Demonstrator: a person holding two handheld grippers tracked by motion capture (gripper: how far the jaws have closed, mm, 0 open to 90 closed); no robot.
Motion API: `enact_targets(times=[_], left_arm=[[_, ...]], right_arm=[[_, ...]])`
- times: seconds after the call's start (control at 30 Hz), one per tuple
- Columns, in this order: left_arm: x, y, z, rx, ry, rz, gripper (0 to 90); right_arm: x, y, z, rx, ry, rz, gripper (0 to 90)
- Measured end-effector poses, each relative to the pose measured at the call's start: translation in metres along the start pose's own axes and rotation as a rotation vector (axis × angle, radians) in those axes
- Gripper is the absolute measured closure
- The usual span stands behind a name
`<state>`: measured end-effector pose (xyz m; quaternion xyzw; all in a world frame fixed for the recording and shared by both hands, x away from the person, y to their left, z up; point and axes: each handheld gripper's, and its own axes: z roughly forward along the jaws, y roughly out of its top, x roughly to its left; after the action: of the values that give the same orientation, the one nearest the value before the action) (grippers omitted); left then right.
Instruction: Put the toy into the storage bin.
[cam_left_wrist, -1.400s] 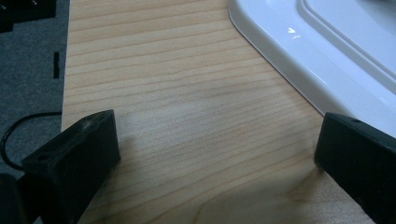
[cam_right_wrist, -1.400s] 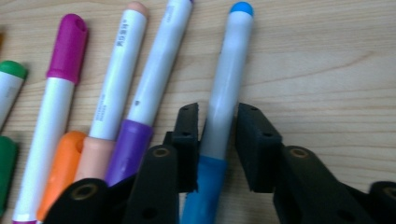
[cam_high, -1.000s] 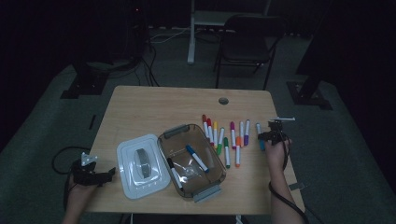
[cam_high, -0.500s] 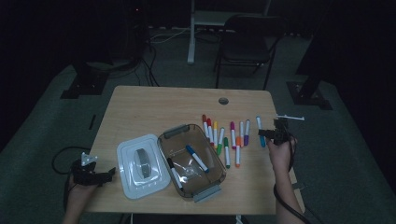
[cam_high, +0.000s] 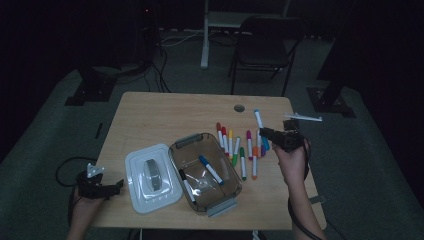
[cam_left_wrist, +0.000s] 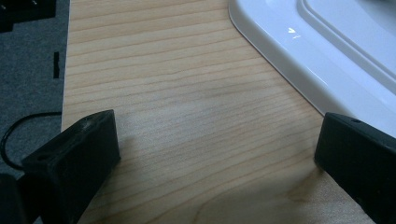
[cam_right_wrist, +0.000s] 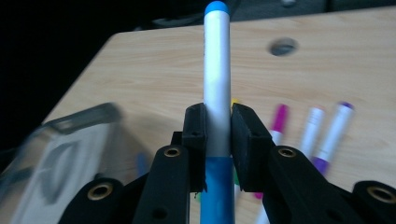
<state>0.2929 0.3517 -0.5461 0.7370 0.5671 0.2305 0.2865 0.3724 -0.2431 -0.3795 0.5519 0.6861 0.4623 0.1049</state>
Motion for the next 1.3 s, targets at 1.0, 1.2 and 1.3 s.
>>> enact_targets(times=[1.0,1.2,1.3], left_arm=[[0.000,0.000,0.000,0.001,-0.001,-0.002,0.5],[0.000,0.000,0.000,0.000,0.000,-0.002,0.5],[0.000,0.000,0.000,-0.001,0.000,-0.002,0.5]], right_arm=[[0.168,-0.050,0.075,0.299,0.379,-0.265,76.9],[0.172,-0.059,0.098,0.384,0.359,-0.268,76.9],[0.171,-0.061,0.105,0.408,0.345,-0.265,76.9]])
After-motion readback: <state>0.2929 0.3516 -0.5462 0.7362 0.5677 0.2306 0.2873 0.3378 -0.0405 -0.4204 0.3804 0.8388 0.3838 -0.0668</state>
